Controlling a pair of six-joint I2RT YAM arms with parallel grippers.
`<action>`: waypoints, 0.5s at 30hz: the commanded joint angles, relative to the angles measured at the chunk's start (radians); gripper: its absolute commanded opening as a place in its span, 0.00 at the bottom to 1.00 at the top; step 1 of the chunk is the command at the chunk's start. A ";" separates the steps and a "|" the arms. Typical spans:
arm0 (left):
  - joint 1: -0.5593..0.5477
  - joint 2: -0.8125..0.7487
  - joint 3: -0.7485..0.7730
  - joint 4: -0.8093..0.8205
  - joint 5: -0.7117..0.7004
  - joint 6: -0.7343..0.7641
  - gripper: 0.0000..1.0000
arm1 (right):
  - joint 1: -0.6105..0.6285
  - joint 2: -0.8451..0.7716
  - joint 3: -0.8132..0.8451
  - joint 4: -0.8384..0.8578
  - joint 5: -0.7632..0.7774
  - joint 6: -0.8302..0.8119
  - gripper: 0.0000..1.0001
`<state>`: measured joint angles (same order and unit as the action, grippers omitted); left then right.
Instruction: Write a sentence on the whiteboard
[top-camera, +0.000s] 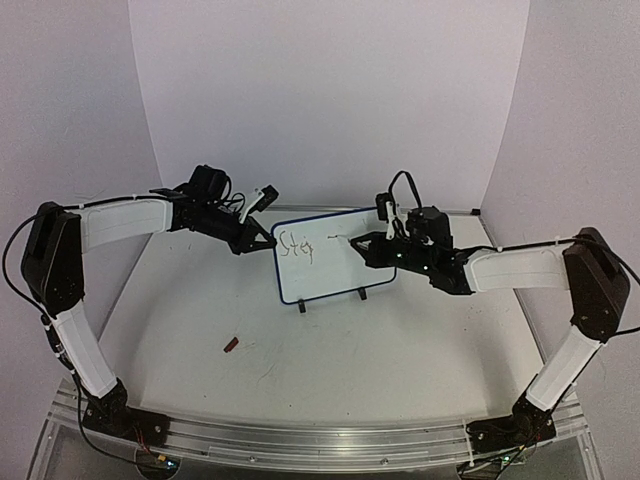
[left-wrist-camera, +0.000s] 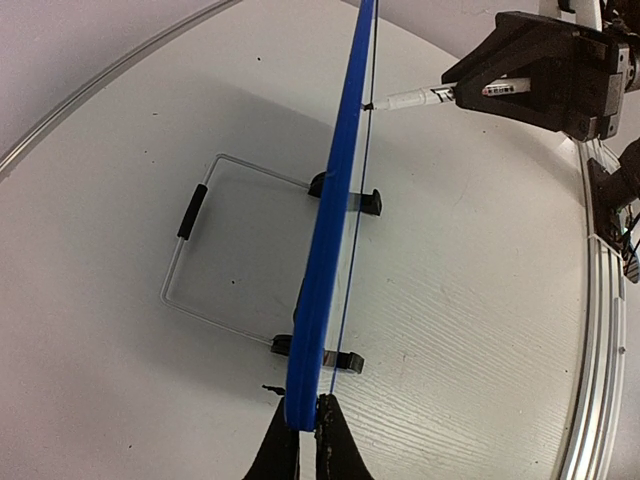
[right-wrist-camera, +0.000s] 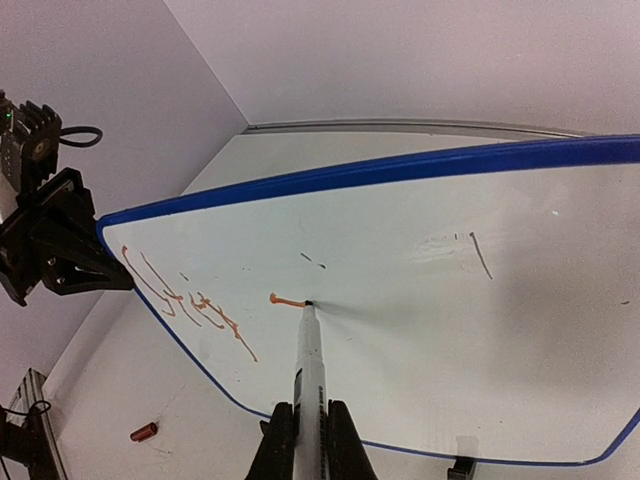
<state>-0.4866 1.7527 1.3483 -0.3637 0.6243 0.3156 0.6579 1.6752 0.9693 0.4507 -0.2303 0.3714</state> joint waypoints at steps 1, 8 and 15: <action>-0.017 0.033 0.002 -0.084 -0.055 0.045 0.00 | -0.006 -0.033 -0.003 0.047 0.040 0.005 0.00; -0.017 0.033 0.003 -0.085 -0.055 0.045 0.00 | -0.006 -0.074 -0.034 0.090 -0.055 -0.004 0.00; -0.017 0.029 0.003 -0.085 -0.055 0.045 0.00 | -0.006 -0.056 -0.008 0.100 -0.070 -0.002 0.00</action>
<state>-0.4934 1.7531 1.3529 -0.3660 0.6247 0.3195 0.6552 1.6376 0.9409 0.5032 -0.2815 0.3710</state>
